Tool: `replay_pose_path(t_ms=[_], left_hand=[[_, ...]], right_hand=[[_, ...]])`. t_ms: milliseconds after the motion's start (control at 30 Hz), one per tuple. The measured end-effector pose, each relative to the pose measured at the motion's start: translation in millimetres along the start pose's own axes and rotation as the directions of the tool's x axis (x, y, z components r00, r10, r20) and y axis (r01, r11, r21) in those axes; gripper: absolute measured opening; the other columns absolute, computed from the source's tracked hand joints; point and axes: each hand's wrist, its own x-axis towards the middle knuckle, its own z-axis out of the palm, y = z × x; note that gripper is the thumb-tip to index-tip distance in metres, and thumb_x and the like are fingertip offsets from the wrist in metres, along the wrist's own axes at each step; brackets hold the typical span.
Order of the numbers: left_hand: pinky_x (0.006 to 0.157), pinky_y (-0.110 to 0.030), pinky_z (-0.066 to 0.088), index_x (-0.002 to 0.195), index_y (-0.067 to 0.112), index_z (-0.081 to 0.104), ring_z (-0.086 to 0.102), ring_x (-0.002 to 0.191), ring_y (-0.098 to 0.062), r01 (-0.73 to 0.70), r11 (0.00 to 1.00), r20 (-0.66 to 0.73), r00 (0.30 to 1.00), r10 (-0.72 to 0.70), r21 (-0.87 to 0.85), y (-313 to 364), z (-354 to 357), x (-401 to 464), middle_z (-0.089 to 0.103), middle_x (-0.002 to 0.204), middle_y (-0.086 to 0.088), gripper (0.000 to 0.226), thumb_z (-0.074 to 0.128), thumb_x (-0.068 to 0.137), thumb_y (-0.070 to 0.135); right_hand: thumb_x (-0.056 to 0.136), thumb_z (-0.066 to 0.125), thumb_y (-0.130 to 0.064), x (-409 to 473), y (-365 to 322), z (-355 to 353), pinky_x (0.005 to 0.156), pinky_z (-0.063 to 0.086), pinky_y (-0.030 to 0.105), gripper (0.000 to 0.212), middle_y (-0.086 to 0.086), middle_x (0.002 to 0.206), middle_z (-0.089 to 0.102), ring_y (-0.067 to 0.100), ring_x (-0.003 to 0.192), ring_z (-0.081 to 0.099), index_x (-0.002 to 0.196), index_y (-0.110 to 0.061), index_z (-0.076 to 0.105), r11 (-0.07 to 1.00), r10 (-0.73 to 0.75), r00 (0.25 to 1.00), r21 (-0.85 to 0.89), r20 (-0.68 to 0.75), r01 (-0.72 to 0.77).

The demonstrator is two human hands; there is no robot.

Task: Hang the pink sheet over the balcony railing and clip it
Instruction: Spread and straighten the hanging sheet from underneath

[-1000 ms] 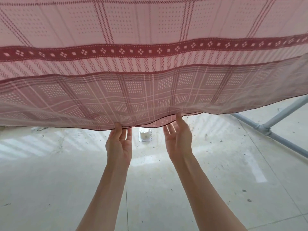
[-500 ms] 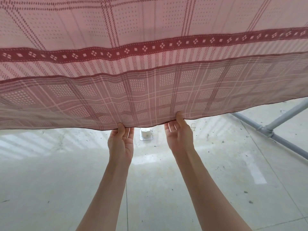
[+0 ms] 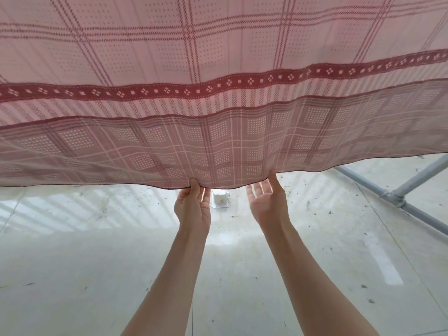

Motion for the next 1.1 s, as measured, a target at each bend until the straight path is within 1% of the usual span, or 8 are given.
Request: replay_pose_path(t_ms=[100, 200, 367, 467, 600, 733, 900, 1100], left_hand=[[0.083, -0.032, 0.052, 0.074, 0.008, 0.051, 0.064, 0.084, -0.014, -0.038, 0.999, -0.033, 0.999, 0.039, 0.029, 1.2, 2.6, -2.4, 0.064, 0.085, -0.004, 0.017, 0.056, 0.088, 0.000], [0.084, -0.031, 0.048, 0.073, 0.012, 0.051, 0.061, 0.080, -0.013, -0.028, 0.997, -0.048, 0.998, 0.031, 0.072, 3.4, 1.3, -7.9, 0.063, 0.079, -0.001, 0.020, 0.057, 0.086, -0.002], [0.092, -0.035, 0.043, 0.088, 0.016, 0.060, 0.059, 0.097, -0.012, 0.084, 0.994, 0.112, 0.991, -0.076, -0.072, 34.3, -3.8, -14.3, 0.063, 0.090, 0.003, 0.014, 0.051, 0.089, 0.006], [0.100, -0.042, 0.041, 0.093, 0.014, 0.061, 0.056, 0.111, -0.018, -0.006, 0.995, 0.101, 0.995, 0.016, -0.099, 67.2, -13.3, -15.4, 0.062, 0.097, 0.000, 0.014, 0.048, 0.093, 0.011], [0.085, -0.034, 0.049, 0.098, 0.013, 0.060, 0.062, 0.094, -0.014, -0.111, 0.994, 0.084, 0.990, 0.112, -0.023, 113.2, -34.0, -22.0, 0.062, 0.095, 0.000, 0.013, 0.049, 0.094, 0.017], [0.102, -0.040, 0.041, 0.130, 0.009, 0.050, 0.054, 0.119, -0.021, -0.206, 0.977, 0.046, 0.977, 0.208, -0.057, 157.6, -53.8, -26.8, 0.056, 0.128, -0.005, 0.041, 0.052, 0.090, 0.019], [0.094, -0.029, 0.046, 0.100, 0.016, 0.058, 0.059, 0.099, -0.011, -0.271, 0.962, -0.031, 0.962, 0.270, -0.040, 205.4, -86.8, -28.2, 0.060, 0.099, 0.003, 0.011, 0.052, 0.090, 0.017], [0.081, -0.028, 0.048, 0.101, 0.015, 0.060, 0.061, 0.098, -0.009, -0.224, 0.974, 0.006, 0.974, 0.225, -0.041, 247.0, -112.3, -2.3, 0.069, 0.092, 0.004, 0.015, 0.054, 0.087, 0.014]], right_hand=[[0.095, 0.050, -0.014, -12.1, 23.2, -0.7, 0.102, 0.037, 0.031, 0.020, 0.000, 0.127, 0.057, 0.019, 0.121, 0.049, 0.113, -0.017, 0.058, 0.967, 0.062, 0.994, -0.253, 0.094, -0.036], [0.089, 0.055, -0.004, -20.1, 40.5, 10.6, 0.095, 0.044, 0.027, 0.018, 0.010, 0.113, 0.064, 0.023, 0.111, 0.057, 0.106, -0.004, 0.060, 0.915, 0.044, 0.998, -0.402, 0.040, -0.024], [0.091, 0.052, -0.002, -18.1, 38.5, 13.7, 0.095, 0.045, 0.034, 0.010, 0.009, 0.098, 0.063, 0.023, 0.097, 0.060, 0.093, -0.010, 0.057, 0.980, 0.127, 0.991, -0.162, 0.040, -0.119], [0.094, 0.048, -0.006, -17.5, 35.1, 9.4, 0.092, 0.042, 0.033, 0.011, 0.008, 0.100, 0.062, 0.020, 0.095, 0.059, 0.102, -0.008, 0.055, 0.977, 0.178, 0.983, -0.125, 0.045, -0.171], [0.095, 0.046, -0.007, -26.9, 32.3, 10.7, 0.096, 0.040, 0.034, 0.023, 0.007, 0.104, 0.060, 0.023, 0.104, 0.055, 0.118, -0.006, 0.048, 0.974, 0.223, 0.974, -0.059, 0.035, -0.221], [0.095, 0.045, -0.007, -27.8, 31.2, 12.9, 0.095, 0.040, 0.035, 0.014, 0.008, 0.102, 0.060, 0.021, 0.100, 0.056, 0.108, -0.008, 0.052, 0.973, 0.230, 0.972, -0.027, 0.043, -0.229], [0.095, 0.048, -0.011, -17.3, 46.4, 16.8, 0.091, 0.039, 0.032, 0.013, 0.003, 0.100, 0.057, 0.014, 0.092, 0.056, 0.107, -0.013, 0.052, 0.983, 0.181, 0.983, 0.014, 0.019, -0.181], [0.091, 0.056, -0.019, -17.0, 80.8, 31.1, 0.085, 0.045, 0.032, 0.012, -0.001, 0.109, 0.057, 0.015, 0.099, 0.056, 0.102, -0.015, 0.056, 0.988, 0.101, 0.993, 0.122, -0.052, -0.094]])
